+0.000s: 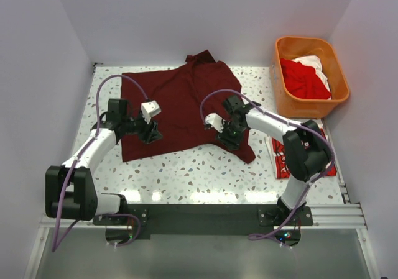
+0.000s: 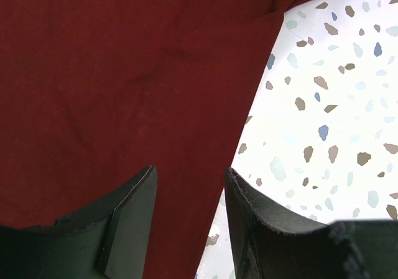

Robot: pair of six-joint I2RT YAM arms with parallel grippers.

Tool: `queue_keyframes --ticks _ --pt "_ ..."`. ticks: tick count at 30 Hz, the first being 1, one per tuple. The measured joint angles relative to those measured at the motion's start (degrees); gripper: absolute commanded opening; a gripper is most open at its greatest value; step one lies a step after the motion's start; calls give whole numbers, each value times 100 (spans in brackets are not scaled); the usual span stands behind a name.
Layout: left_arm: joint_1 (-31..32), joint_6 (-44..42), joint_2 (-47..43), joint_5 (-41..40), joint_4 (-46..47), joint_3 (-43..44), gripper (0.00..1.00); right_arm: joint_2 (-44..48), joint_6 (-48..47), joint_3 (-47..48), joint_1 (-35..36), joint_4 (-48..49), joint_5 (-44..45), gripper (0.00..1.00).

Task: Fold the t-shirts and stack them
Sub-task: Flatten the tshirt out

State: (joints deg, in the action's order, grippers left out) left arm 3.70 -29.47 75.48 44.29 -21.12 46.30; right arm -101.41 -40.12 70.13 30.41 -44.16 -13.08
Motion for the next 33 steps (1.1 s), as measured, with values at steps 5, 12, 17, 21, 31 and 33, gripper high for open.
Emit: queue_keyframes --ticks 5,12,17,21,31,33 --pt "0 -26 52 -2 -76 96 53 -293 -39 2 0 249 190 49" --pt "0 -35 85 -2 -111 116 53 -444 -79 70 0 369 310 39" --pt "-2 -42 118 0 -127 118 53 -472 -87 293 0 330 310 35" --pt "-9 -116 122 -2 -129 118 53 -472 -142 507 0 284 308 12" --pt "-68 -179 125 9 -240 131 53 -433 -404 798 -7 -426 -201 0" --pt "-114 -205 122 26 -308 157 52 -328 -601 855 -2 -857 -675 0"
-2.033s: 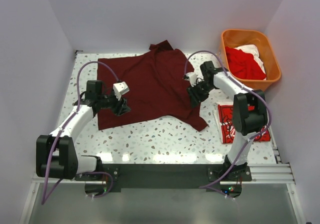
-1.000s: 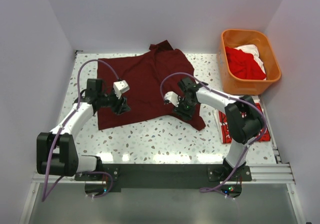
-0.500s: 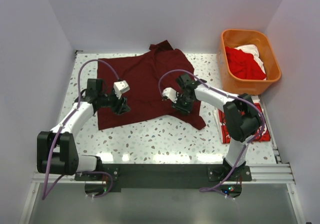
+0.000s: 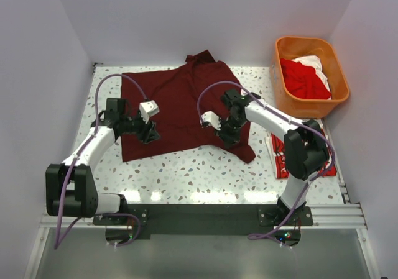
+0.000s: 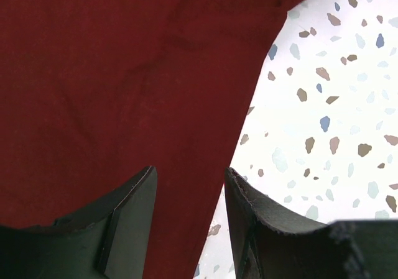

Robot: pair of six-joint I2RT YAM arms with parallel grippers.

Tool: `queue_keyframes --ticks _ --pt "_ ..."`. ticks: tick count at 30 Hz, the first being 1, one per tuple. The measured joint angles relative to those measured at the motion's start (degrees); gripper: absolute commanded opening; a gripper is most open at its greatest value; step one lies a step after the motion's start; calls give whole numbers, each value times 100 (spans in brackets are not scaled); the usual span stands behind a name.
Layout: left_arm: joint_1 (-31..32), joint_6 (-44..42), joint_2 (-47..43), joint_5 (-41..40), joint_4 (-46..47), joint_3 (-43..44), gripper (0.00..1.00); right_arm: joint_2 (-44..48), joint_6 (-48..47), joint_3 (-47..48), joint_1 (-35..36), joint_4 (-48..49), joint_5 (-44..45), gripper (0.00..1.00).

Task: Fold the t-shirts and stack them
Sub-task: Flatten the tshirt out

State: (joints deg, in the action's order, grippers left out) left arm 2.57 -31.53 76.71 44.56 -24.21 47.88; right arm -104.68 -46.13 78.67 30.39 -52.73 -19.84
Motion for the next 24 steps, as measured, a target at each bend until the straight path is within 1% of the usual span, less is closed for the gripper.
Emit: queue_keyframes --ticks 2,3,4,6,7,10,12,13,15,16,18,19,20,22,24 --pt "-37 -70 -2 17 -81 24 53 142 -227 22 46 -455 -439 0" --pt "-59 -107 -4 24 -114 26 53 199 -382 59 114 -743 -664 10" --pt "-70 -131 -11 26 -153 28 53 219 -516 107 205 -1005 -852 40" --pt "-98 -219 -20 37 -251 28 53 190 -798 201 494 -1473 -1241 61" --pt "-109 -240 -22 46 -293 28 53 151 -916 247 629 -1668 -1412 62" --pt "-188 -315 -35 72 -439 28 53 -83 -1047 551 887 -2070 -1812 61" --pt "-291 -328 -37 92 -498 28 53 -249 -946 820 782 -2199 -2033 59" --pt "-352 -328 -35 85 -511 28 53 -321 -866 964 629 -2232 -2157 54" --pt "-463 -319 11 28 -538 37 52 -450 -669 1215 164 -2221 -2284 49" --pt "-496 -308 72 -42 -544 57 52 -481 -544 1272 -92 -2166 -2253 42" --pt "-518 -256 269 -258 -546 109 51 -487 -313 1261 -551 -1939 -2013 36" --pt "-518 -210 402 -400 -540 144 50 -485 -151 1215 -774 -1746 -1797 31" --pt "-518 -188 546 -564 -544 181 50 -481 -24 1141 -929 -1523 -1565 29" --pt "-518 -111 820 -861 -538 258 49 -492 205 973 -1034 -1141 -1075 24" --pt "-520 -52 1126 -1198 -538 348 47 -590 372 896 -994 -857 -616 23"
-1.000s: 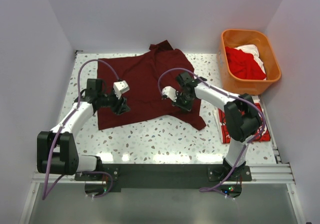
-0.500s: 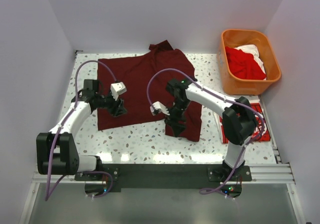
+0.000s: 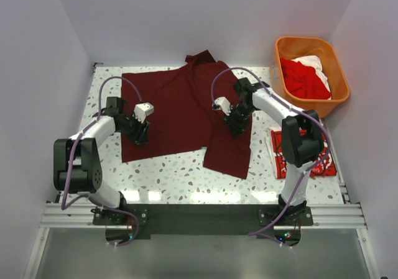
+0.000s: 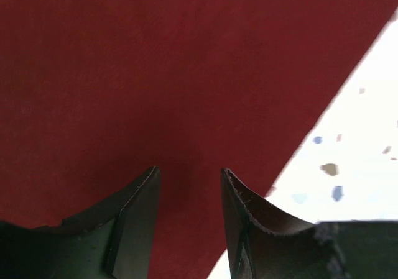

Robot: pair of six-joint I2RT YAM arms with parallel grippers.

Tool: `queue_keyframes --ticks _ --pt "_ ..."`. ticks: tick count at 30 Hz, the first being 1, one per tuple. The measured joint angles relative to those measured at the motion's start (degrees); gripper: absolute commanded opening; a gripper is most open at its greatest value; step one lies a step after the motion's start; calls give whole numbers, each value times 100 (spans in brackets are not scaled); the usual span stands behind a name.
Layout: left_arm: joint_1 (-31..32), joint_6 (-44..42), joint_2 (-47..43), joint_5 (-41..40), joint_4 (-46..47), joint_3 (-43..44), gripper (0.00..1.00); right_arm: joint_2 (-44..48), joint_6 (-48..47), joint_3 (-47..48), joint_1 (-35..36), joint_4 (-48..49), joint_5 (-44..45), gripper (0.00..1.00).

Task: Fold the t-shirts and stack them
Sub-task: Flatten the tshirt out

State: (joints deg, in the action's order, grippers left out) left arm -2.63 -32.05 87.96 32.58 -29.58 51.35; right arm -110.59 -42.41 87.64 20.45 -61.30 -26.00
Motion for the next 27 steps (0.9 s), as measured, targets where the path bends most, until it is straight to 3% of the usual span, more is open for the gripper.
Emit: queue_keyframes --ticks 6,14,18,21,24,27 --pt "-7 -11 671 -872 -35 160 41 -439 151 -251 142 761 1047 18" --pt "-79 -275 367 -1554 28 -175 30 -101 109 -1123 284 1134 1572 15" --pt "-315 -625 -52 -1738 -251 -527 26 337 -98 -1707 529 474 1130 17" --pt "-555 -977 -339 -1884 -922 -636 31 551 -264 -1742 675 -557 479 18" --pt "-640 -1130 -455 -1744 -1480 -433 37 573 -243 -1204 570 -1058 140 18" --pt "-625 -1049 -243 -1410 -1657 216 39 264 -24 -273 240 -905 136 17"
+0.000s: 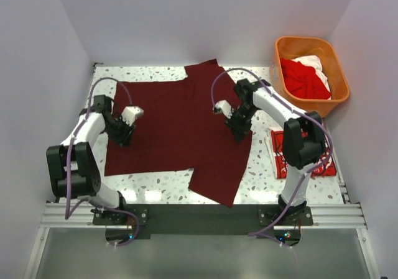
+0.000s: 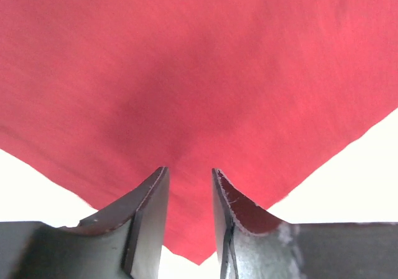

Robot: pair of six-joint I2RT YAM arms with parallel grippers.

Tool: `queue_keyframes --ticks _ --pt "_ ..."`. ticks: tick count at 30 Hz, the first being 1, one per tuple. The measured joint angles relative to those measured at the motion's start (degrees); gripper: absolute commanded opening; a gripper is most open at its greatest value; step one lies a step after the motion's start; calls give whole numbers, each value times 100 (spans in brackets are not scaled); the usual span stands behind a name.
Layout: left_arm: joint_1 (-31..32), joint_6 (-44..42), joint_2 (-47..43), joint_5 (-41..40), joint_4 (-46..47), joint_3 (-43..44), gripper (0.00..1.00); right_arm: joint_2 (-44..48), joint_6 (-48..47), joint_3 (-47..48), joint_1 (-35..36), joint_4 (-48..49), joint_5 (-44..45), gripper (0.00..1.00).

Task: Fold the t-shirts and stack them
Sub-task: Flatten the tshirt out

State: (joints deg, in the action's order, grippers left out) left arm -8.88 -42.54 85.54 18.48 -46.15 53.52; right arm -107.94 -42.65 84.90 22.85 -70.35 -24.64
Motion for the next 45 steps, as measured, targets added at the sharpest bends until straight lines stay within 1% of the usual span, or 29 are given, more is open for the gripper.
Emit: queue_keyframes --ticks 1,4,7,11,15,19,24,27,30,31,32,35,37,42,45 --pt "-2 52 166 92 42 289 40 -199 98 350 -116 125 63 17" --pt "-4 317 715 249 374 927 40 -730 317 949 -332 662 433 17" --pt "-4 595 1126 256 675 1104 40 -1209 459 1147 -382 1027 848 17" --pt "-4 787 1451 175 831 1060 40 -1613 538 1108 -354 1322 1296 17" --pt "-4 846 1471 57 981 782 40 -1443 555 789 -319 1574 1541 16" --pt "-9 809 1279 -33 1233 448 40 -970 518 48 -289 1895 1733 16" --pt "-4 671 903 -46 1414 -15 39 -459 514 -726 -289 1930 1792 16" --pt "-4 605 717 33 1366 -199 40 -304 518 -968 -289 1867 1790 18" --pt "-7 540 656 225 1143 -229 45 -302 546 -931 -306 1794 1755 22" --pt "-7 542 656 297 1040 -199 46 -319 564 -874 -319 1738 1755 27" --pt "-4 540 656 369 938 -153 49 -352 601 -754 -358 1661 1718 31" --pt "-7 586 673 629 623 278 53 -540 772 -87 -544 1563 1502 42" --pt "-7 647 817 852 540 914 56 -719 1001 588 -715 1606 1318 47" --pt "-17 949 1480 1403 1062 2612 61 -1207 1777 2229 -1113 2256 1095 50" --pt "-42 1246 1954 1637 1495 3298 62 -1683 2288 3010 -1263 2717 1106 55"
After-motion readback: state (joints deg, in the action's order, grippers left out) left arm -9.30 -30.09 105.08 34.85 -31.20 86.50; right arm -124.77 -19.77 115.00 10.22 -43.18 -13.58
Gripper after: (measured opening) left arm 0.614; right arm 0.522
